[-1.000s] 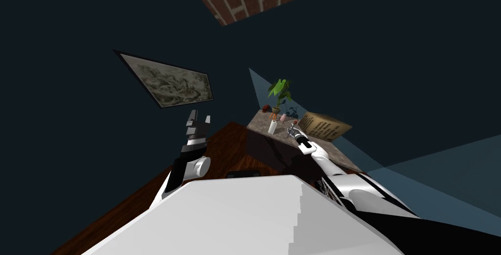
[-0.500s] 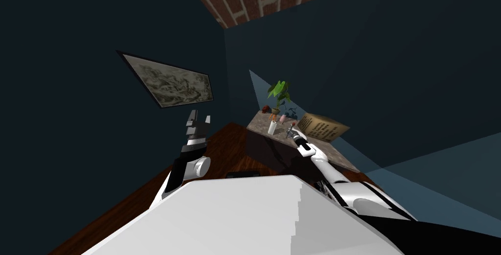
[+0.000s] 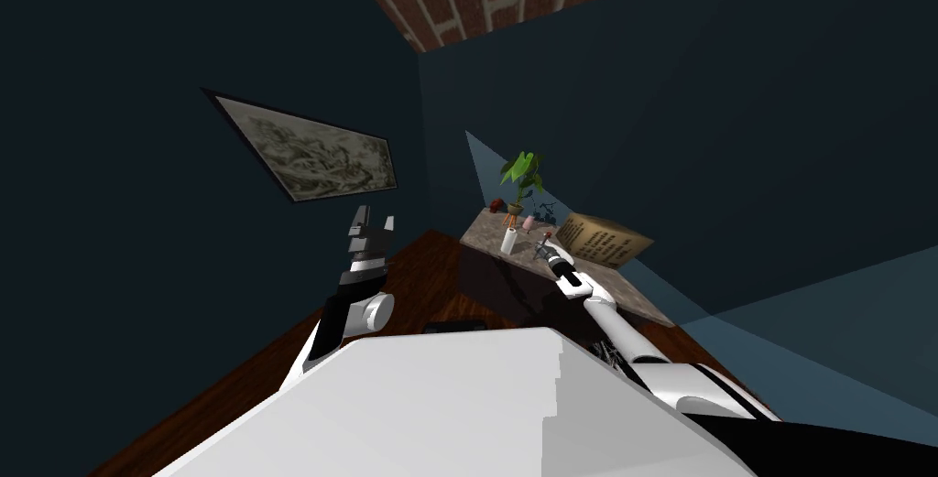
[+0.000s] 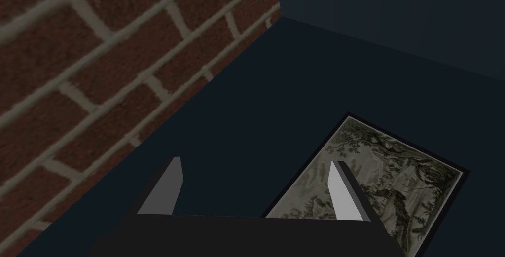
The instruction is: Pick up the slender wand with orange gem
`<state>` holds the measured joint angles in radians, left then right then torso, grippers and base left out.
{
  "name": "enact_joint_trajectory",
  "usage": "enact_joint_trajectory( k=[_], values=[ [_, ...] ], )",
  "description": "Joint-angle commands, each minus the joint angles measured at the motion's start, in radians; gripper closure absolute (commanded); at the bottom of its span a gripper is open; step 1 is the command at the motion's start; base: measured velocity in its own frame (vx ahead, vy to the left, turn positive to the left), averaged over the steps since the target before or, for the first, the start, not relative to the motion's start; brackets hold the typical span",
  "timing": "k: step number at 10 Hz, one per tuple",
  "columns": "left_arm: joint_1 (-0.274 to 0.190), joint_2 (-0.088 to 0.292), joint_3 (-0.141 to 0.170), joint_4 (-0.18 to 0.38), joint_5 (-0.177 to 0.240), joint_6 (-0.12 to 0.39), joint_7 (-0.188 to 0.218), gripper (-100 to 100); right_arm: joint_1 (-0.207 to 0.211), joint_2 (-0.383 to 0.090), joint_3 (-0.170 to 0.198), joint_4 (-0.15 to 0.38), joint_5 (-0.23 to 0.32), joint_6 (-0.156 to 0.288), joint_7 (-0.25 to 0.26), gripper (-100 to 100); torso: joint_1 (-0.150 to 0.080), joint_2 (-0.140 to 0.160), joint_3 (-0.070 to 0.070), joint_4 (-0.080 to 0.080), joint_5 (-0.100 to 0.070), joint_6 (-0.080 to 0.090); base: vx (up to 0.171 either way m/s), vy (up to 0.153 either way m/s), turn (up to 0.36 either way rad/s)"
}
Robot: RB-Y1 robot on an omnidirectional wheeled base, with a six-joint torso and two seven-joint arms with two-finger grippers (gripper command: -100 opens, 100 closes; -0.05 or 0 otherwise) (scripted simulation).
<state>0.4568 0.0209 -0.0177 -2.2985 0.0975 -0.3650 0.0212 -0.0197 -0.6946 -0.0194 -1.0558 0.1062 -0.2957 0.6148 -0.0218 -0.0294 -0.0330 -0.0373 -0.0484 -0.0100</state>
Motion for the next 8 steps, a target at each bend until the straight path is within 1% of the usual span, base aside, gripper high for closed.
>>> enact_joint_trajectory(
  k=[1, 2, 3, 4, 5, 6, 7, 8],
  values=[
    [0.0, 0.0, 0.0, 0.0, 0.0, 0.0, 0.0, 0, 0.05, 0.019, -0.023, -0.05, 0.047, 0.018, -0.021, 100, 0.0, 0.0, 0.0, 0.0, 0.0, 0.0, 0.092, -0.052, -0.042],
    [0.0, 0.0, 0.0, 0.0, 0.0, 0.0, 0.0, 0, 0.07, 0.019, -0.023, -0.087, 0.047, 0.018, -0.021, 100, -0.002, -0.002, -0.001, -0.001, -0.001, 0.0, 0.043, -0.018, -0.012],
    [0.0, 0.0, 0.0, 0.0, 0.0, 0.0, 0.0, 0, 0.07, 0.019, -0.023, -0.114, 0.047, 0.018, -0.021, 100, 0.0, -0.001, -0.001, -0.001, -0.001, -0.001, 0.0, 0.0, 0.0],
    [0.0, 0.0, 0.0, 0.0, 0.0, 0.0, 0.0, 0, 0.117, 0.056, -0.071, -0.144, 0.096, 0.056, -0.061, 100, 0.002, 0.001, 0.001, 0.0, 0.0, -0.002, 0.07, -0.03, -0.034],
    [0.0, 0.0, 0.0, 0.0, 0.0, 0.0, 0.0, 0, 0.143, 0.056, -0.071, -0.168, 0.12, 0.056, -0.061, 100, 0.0, -0.001, -0.001, 0.0, -0.001, 0.0, 0.087, -0.043, -0.035],
    [0.0, 0.0, 0.0, 0.0, 0.0, 0.0, 0.0, 0, 0.17, 0.056, -0.071, -0.205, 0.12, 0.056, -0.061, 100, -0.003, -0.002, -0.002, -0.002, -0.002, 0.001, 0.04, -0.024, -0.009],
    [0.0, 0.0, 0.0, 0.0, 0.0, 0.0, 0.0, 0, 0.17, 0.056, -0.071, -0.244, 0.12, 0.056, -0.061, 100, -0.003, 0.0, -0.002, -0.002, -0.004, 0.001, 0.0, 0.0, 0.0],
    [0.0, 0.0, 0.0, 0.0, 0.0, 0.0, 0.0, 0, 0.17, 0.056, -0.071, -0.255, 0.12, 0.056, -0.061, 100, -0.002, 0.001, -0.001, -0.002, -0.004, 0.0, -0.011, 0.005, 0.003]
  ],
)
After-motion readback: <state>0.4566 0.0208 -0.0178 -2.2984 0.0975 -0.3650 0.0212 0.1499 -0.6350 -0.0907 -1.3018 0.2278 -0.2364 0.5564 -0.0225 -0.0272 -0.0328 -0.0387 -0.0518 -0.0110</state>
